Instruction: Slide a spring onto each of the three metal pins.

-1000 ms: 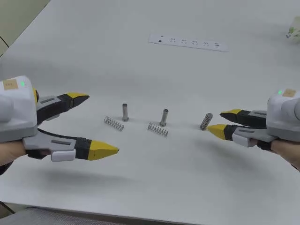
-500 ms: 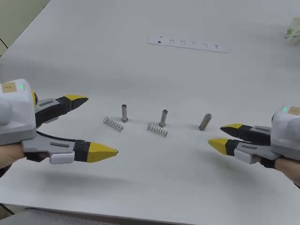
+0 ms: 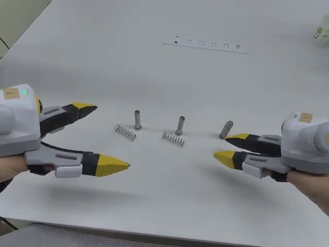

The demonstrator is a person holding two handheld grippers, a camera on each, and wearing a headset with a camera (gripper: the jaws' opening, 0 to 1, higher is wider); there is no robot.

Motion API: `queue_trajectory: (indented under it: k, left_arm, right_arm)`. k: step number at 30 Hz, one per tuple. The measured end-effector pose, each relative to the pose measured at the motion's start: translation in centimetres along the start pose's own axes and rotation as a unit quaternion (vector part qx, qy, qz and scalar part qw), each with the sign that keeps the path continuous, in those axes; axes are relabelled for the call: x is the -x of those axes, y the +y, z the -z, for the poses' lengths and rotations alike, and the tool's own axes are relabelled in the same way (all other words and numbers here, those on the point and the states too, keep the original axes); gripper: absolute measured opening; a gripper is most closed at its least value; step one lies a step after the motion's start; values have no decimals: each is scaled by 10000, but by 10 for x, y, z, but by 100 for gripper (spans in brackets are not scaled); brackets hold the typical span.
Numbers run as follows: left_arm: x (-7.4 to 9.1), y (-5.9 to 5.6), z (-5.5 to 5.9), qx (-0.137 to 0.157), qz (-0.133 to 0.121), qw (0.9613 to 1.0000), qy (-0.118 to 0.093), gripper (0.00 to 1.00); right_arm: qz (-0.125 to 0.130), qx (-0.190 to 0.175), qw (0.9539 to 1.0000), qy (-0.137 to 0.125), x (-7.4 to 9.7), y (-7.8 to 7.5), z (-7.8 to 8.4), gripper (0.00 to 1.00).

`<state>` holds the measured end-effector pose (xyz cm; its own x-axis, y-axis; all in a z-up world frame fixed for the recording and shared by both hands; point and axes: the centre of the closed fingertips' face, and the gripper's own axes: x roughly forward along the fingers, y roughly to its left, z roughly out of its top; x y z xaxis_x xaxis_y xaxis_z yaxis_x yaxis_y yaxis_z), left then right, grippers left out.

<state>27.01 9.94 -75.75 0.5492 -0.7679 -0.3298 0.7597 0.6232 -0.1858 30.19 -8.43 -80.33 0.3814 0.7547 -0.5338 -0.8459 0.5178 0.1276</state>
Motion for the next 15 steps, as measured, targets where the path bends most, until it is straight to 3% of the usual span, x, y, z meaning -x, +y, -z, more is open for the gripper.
queue_trajectory:
  k: [15]
  left_arm:
    - [2, 3, -2, 1, -58, 10000, 1, 98]
  right_arm:
    - [-421, 347, 9985, -46, -40, 28, -27, 26]
